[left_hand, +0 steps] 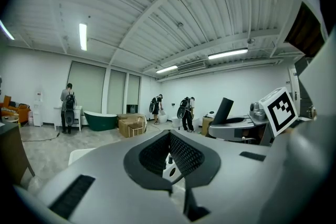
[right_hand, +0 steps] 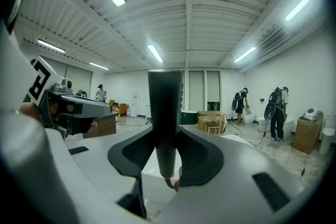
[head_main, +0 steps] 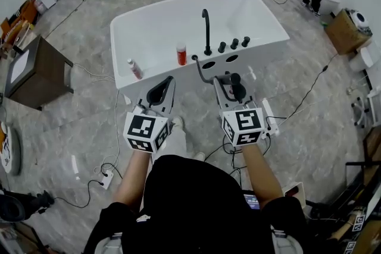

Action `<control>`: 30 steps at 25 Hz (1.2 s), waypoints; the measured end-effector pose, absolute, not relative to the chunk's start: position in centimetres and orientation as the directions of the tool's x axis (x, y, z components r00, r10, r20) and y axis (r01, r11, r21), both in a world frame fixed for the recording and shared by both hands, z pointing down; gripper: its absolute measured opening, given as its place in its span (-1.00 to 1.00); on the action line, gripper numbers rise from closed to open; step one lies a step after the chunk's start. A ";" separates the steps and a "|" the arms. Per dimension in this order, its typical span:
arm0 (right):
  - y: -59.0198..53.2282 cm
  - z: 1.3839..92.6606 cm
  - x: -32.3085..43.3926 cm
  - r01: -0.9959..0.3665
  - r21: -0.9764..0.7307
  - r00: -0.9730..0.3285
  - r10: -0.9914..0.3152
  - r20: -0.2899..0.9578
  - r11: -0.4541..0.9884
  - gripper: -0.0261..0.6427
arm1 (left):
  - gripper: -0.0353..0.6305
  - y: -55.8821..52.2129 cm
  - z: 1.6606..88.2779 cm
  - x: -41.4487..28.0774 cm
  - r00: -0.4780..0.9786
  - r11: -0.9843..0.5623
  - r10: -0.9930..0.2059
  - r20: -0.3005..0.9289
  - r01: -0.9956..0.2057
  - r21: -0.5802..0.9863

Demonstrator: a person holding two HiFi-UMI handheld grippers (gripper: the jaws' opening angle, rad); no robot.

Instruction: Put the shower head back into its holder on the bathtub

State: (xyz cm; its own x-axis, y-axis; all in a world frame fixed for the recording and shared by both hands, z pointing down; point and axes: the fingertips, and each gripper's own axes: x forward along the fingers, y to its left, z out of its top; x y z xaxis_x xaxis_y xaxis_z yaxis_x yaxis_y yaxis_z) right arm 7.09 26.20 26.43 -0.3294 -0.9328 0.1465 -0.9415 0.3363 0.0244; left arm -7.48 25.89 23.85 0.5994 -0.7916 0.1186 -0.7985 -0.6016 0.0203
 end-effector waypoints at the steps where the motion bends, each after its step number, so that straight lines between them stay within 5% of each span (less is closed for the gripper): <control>1: 25.9 26.5 7.3 -0.942 0.023 -0.329 -0.933 0.146 0.335 -0.51 | -0.85 25.7 24.0 -7.3 0.599 -0.601 -0.792 0.121 -0.799 0.023; 30: 5.5 25.6 6.4 -0.942 0.008 -0.329 -0.931 0.157 0.335 -0.51 | -0.85 4.6 23.5 -7.7 0.616 -0.611 -0.777 0.130 -0.788 0.080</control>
